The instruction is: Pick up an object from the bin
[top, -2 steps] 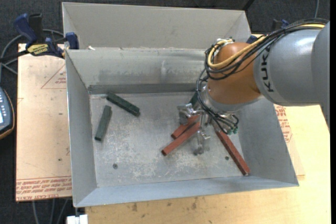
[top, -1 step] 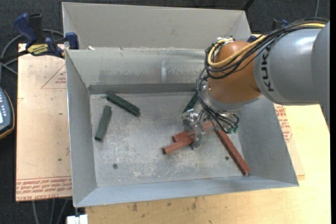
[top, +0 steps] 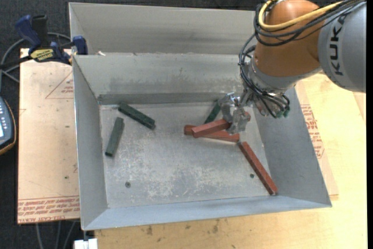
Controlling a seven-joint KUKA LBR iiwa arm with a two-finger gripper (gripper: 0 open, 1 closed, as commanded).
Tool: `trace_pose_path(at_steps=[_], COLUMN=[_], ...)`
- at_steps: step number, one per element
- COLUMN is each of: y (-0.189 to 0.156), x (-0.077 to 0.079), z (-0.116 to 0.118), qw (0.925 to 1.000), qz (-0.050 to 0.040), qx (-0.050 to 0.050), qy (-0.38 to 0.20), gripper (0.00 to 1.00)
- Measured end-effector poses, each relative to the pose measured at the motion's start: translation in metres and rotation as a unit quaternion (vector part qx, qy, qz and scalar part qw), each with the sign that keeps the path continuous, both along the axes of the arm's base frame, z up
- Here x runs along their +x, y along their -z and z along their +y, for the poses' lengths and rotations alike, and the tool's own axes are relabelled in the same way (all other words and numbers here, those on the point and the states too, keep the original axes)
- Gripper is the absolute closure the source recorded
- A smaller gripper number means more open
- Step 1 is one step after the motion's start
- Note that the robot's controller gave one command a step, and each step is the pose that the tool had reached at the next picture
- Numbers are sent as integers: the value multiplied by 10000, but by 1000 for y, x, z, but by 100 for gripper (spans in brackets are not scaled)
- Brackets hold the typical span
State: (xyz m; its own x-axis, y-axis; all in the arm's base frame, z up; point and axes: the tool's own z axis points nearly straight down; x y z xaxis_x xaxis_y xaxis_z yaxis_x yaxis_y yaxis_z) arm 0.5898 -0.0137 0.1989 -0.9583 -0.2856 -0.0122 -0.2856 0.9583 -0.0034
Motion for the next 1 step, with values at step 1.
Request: trace_pose_path(at_steps=[1], y=[-67], x=[-7], z=[-16], qw=[9842], qz=[19], qx=[-20], qy=[-1773], gripper=[100])
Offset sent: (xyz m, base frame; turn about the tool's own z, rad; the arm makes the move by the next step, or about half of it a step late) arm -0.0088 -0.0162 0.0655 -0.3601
